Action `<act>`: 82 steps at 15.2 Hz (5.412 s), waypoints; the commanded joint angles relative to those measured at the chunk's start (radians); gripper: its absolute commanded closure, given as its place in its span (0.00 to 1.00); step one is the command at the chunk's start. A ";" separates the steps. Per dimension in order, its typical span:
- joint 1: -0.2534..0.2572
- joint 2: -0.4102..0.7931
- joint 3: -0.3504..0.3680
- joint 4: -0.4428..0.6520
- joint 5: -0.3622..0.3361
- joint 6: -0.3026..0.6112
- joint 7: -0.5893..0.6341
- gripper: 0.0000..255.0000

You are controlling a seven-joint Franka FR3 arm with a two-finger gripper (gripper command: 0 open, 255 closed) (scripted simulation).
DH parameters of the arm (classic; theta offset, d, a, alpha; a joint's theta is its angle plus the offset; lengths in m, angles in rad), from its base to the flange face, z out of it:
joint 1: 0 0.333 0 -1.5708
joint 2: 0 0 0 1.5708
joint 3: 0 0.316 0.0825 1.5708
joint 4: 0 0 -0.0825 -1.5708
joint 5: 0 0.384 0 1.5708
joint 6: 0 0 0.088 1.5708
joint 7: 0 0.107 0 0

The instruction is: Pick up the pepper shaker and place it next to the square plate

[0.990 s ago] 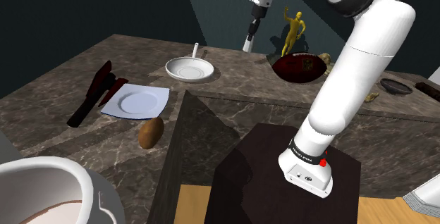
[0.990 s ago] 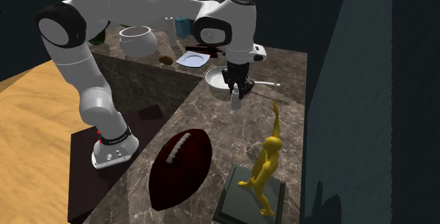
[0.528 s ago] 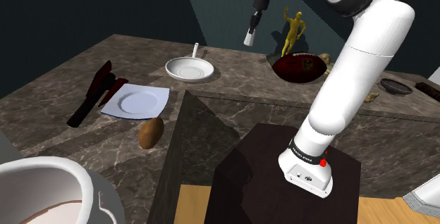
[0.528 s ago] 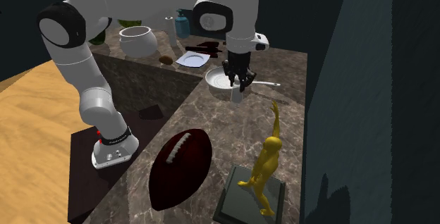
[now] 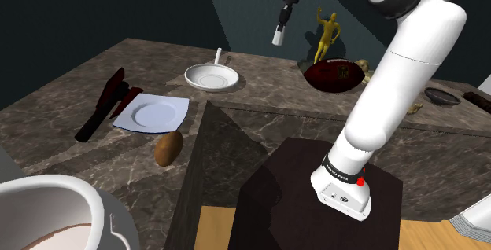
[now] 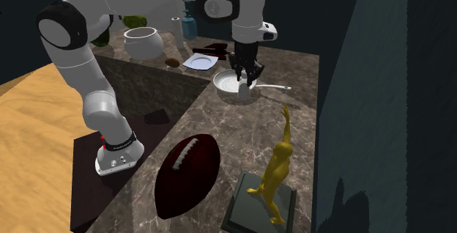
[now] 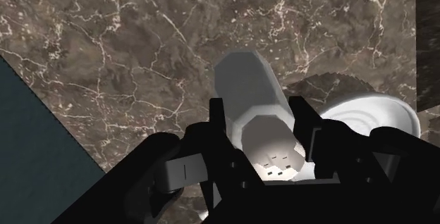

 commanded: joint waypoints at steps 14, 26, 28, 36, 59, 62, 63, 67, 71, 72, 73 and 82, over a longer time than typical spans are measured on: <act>0.148 -0.287 0.241 -0.305 -0.098 0.064 0.407 1.00; 0.253 -0.329 0.443 -0.360 -0.067 0.087 0.704 1.00; 0.271 -0.321 0.476 -0.354 -0.060 0.091 0.752 1.00; 0.342 -0.249 0.602 -0.283 -0.043 0.101 0.944 1.00; 0.576 0.231 0.850 0.242 -0.186 0.048 1.432 1.00; 0.572 0.223 0.849 0.191 -0.183 0.091 1.432 1.00; 0.571 0.221 0.848 0.174 -0.183 0.106 1.432 1.00; 0.568 0.216 0.847 0.113 -0.182 0.162 1.432 1.00; 0.566 0.215 0.846 0.058 -0.182 0.216 1.433 1.00; 0.565 0.216 0.846 0.045 -0.183 0.229 1.434 1.00; 0.565 0.216 0.846 0.033 -0.183 0.242 1.434 1.00; 0.564 0.232 0.842 -0.067 -0.192 0.357 1.441 1.00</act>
